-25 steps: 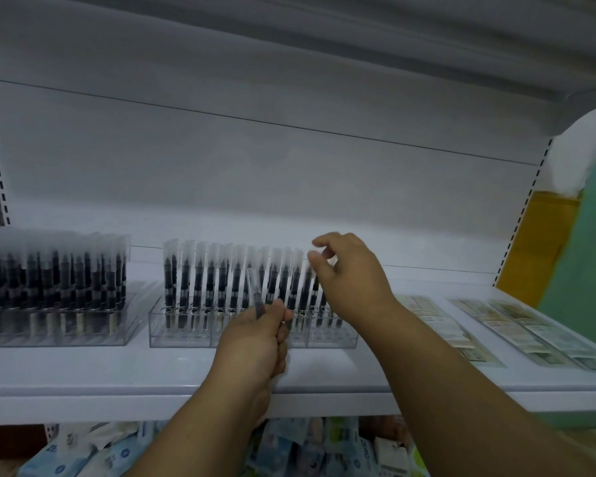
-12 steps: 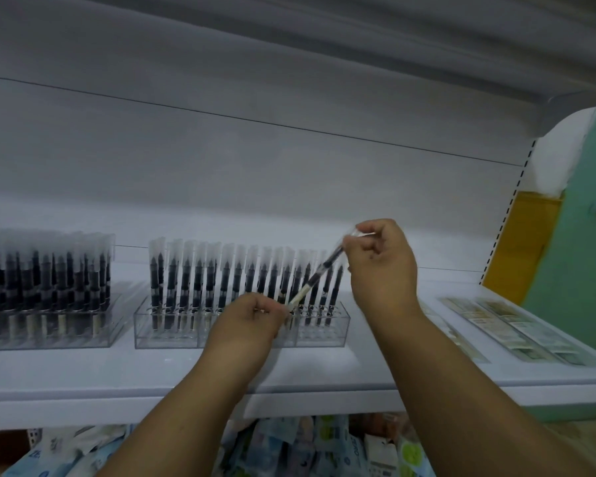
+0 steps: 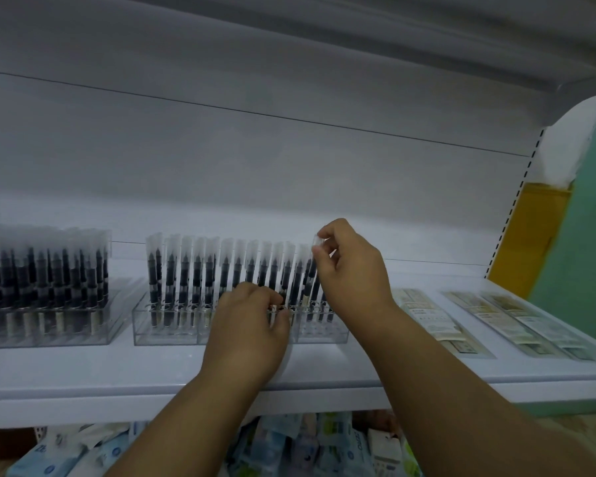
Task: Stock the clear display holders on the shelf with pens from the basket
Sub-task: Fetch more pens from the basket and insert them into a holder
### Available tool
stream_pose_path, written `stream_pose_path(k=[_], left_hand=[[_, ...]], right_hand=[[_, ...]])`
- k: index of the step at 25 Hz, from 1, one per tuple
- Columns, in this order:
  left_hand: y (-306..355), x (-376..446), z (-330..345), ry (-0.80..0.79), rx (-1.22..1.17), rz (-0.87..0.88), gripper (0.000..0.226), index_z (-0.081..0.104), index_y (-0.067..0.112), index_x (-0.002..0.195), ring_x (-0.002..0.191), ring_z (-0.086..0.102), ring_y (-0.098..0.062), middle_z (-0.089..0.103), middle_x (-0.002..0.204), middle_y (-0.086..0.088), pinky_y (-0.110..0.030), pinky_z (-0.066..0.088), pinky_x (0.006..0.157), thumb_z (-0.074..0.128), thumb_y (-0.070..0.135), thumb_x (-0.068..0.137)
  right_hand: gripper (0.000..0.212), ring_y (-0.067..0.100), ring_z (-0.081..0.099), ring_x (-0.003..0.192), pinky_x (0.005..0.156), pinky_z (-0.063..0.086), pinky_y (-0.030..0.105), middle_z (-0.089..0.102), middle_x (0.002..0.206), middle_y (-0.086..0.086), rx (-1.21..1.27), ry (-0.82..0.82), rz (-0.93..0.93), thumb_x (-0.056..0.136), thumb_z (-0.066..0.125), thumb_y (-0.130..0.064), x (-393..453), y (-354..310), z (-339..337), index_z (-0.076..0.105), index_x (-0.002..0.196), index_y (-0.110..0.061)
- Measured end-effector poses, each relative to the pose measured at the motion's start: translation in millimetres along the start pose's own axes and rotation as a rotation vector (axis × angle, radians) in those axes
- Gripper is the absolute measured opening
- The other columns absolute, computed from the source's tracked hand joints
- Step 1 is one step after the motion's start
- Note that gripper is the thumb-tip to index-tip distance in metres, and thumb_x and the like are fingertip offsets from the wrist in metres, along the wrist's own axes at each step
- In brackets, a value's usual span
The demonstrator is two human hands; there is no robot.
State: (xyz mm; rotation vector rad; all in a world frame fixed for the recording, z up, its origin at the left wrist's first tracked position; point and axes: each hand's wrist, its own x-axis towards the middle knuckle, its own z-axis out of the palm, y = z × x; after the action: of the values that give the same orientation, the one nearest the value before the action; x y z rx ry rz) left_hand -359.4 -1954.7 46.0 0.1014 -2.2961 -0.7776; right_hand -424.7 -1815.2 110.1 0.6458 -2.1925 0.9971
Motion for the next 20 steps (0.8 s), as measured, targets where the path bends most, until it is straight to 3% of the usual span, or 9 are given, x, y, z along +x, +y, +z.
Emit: stream_pose_path(k=[3, 8, 17, 20], left_hand=[[-11, -5, 11, 0.038, 0.256, 0.204, 0.021, 0.075, 0.016, 0.097, 0.092, 0.058, -0.024, 0.065, 0.094, 0.002, -0.038, 0.046, 0.080, 0.070, 0.024, 0.079], [-20, -4, 15, 0.054, 0.264, 0.287, 0.025, 0.074, 0.013, 0.093, 0.080, 0.058, -0.025, 0.062, 0.084, -0.001, -0.036, 0.048, 0.069, 0.078, 0.011, 0.069], [-25, -7, 11, -0.019, 0.258, 0.290, 0.034, 0.071, 0.015, 0.105, 0.088, 0.053, -0.025, 0.061, 0.092, 0.000, -0.040, 0.049, 0.074, 0.072, 0.014, 0.071], [-23, -6, 7, -0.038, 0.263, 0.280, 0.035, 0.072, 0.016, 0.106, 0.089, 0.054, -0.025, 0.061, 0.093, 0.000, -0.039, 0.050, 0.075, 0.072, 0.014, 0.072]], right_hand=[[0.010, 0.003, 0.055, 0.073, 0.061, 0.041, 0.018, 0.059, 0.088, -0.010, -0.012, -0.018, 0.013, 0.096, 0.057, -0.023, -2, 6, 4, 0.053, 0.103, -0.027], [0.010, 0.006, 0.056, 0.073, 0.063, 0.045, 0.021, 0.060, 0.089, -0.009, 0.000, -0.008, 0.007, 0.096, 0.057, -0.021, -3, 10, 7, 0.054, 0.105, -0.025], [0.004, 0.021, 0.060, 0.066, 0.062, 0.057, 0.039, 0.062, 0.081, 0.002, 0.010, -0.160, 0.082, 0.095, 0.054, -0.014, 18, -10, -7, 0.055, 0.093, -0.017], [0.008, 0.025, 0.058, 0.068, 0.061, 0.053, 0.035, 0.060, 0.081, 0.004, -0.125, -0.187, 0.104, 0.093, 0.052, -0.009, 17, -15, -6, 0.052, 0.093, -0.017]])
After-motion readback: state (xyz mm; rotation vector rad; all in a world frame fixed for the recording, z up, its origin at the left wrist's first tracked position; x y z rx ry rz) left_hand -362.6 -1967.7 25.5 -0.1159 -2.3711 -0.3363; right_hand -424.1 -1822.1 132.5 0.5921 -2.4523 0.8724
